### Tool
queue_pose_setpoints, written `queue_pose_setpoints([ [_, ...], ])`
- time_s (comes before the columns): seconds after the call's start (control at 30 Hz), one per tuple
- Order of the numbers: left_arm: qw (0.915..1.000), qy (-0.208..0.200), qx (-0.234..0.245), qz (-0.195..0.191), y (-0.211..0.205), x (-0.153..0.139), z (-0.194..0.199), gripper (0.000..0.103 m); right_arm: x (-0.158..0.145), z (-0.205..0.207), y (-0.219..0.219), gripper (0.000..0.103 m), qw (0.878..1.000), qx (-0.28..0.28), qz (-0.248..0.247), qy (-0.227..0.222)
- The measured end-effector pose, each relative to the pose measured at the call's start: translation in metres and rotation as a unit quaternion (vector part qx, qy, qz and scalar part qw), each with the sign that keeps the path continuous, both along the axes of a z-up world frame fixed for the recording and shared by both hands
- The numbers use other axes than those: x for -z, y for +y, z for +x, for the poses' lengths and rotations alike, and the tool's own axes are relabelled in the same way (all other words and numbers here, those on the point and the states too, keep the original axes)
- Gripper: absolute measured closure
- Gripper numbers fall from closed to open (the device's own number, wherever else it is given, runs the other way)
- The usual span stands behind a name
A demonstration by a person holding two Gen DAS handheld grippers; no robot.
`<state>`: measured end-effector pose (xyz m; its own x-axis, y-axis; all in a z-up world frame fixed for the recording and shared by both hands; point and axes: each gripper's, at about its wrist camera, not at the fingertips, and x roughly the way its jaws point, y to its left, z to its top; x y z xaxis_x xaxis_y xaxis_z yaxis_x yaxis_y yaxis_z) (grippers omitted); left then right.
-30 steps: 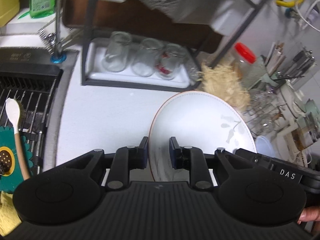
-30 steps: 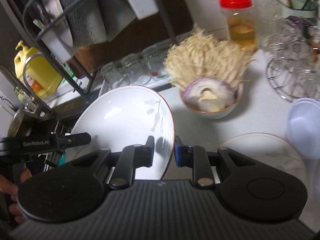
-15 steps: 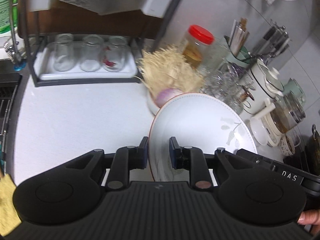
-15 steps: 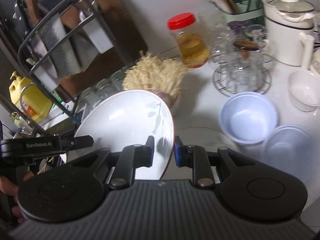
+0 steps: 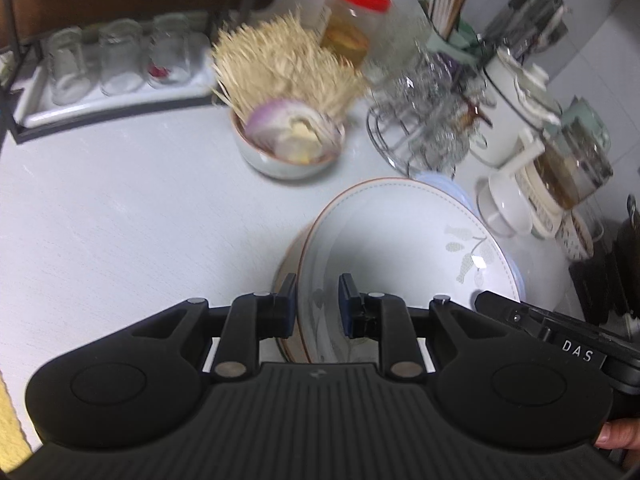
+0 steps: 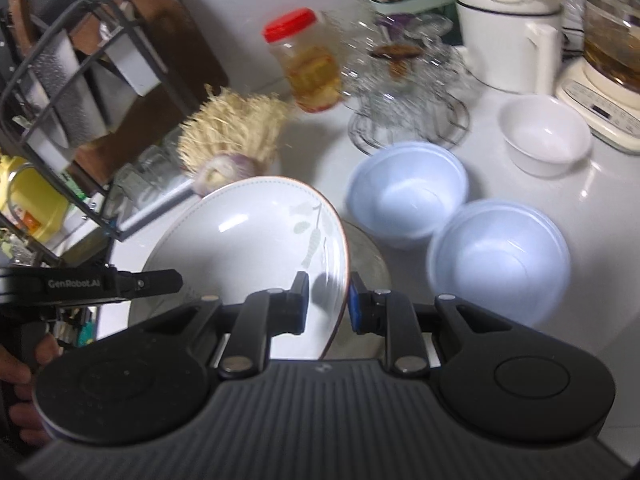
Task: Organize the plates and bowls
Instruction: 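Carry the plate with both grippers and lower it onto the plate stack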
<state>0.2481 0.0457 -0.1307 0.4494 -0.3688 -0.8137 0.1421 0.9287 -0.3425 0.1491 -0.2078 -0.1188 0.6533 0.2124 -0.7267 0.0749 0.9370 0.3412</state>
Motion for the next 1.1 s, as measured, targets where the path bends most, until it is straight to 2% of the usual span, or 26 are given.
queue_pose_setpoints([
  [0.33,0.9981,0.045,0.038,0.02,-0.024,0.031,0.007,0.078,0.02,-0.012,-0.014,0.08,0.999,0.032,-0.007,0.021],
  [0.7,0.9947,0.062,0.064,0.052,-0.037,0.044,0.02,0.078,0.03,-0.001,-0.014,0.08,0.998,0.043,-0.022,0.033],
  [1.1,0.9934,0.071,0.061,0.065,-0.039,0.052,0.035,0.077,0.039,0.014,-0.007,0.08,0.997,0.032,-0.041,0.05],
])
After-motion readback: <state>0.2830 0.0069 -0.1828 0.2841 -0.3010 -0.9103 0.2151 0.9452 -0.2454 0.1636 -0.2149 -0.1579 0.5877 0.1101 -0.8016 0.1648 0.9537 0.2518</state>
